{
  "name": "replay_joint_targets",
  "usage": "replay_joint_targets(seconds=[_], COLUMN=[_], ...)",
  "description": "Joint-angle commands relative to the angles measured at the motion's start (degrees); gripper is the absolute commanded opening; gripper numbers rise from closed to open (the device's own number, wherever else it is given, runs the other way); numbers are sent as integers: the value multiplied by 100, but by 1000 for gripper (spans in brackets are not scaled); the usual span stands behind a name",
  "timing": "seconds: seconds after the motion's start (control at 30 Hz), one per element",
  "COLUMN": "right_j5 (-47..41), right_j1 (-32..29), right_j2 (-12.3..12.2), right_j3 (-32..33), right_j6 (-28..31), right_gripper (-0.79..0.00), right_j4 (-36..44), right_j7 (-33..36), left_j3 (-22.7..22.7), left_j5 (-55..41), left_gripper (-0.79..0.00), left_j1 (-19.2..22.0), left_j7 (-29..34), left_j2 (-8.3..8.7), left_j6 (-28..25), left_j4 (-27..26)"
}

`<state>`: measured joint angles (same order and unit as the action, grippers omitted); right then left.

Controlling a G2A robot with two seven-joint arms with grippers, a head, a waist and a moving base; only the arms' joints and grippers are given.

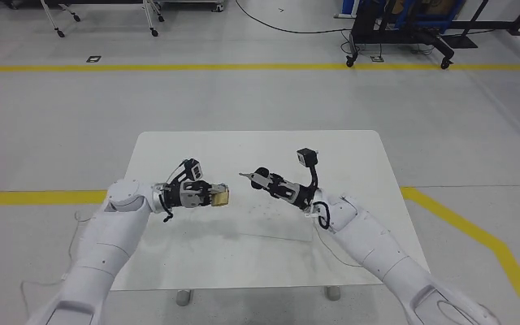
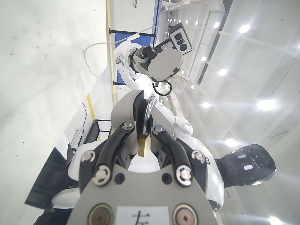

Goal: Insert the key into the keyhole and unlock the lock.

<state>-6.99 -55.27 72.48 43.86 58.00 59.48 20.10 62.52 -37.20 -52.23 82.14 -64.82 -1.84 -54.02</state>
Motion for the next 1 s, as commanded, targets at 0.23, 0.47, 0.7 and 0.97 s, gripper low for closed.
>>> replay_joint_targets(seconds=[0.23, 0.47, 0.7, 0.97], right_j5=[676, 1128, 1128, 1432], right_j1=[-164, -420, -420, -592], right_j2=[26, -50, -50, -56], right_j3=[431, 731, 731, 893], right_j6=[0, 0, 0, -874], right_gripper=[-785, -785, -785, -785], right_j4=[170, 326, 326, 597], right_j7=[-678, -921, -921, -1225], left_j3=[-509, -718, -718, -348], left_j5=[-481, -1357, -1357, -1451], left_gripper=[-785, -785, -785, -785], left_j1=[681, 892, 892, 321], left_j7=[-461, 18, 18, -3057], left_j2=[-294, -507, -507, -578], left_j6=[1162, 1972, 1972, 140], left_j4=[647, 983, 983, 911])
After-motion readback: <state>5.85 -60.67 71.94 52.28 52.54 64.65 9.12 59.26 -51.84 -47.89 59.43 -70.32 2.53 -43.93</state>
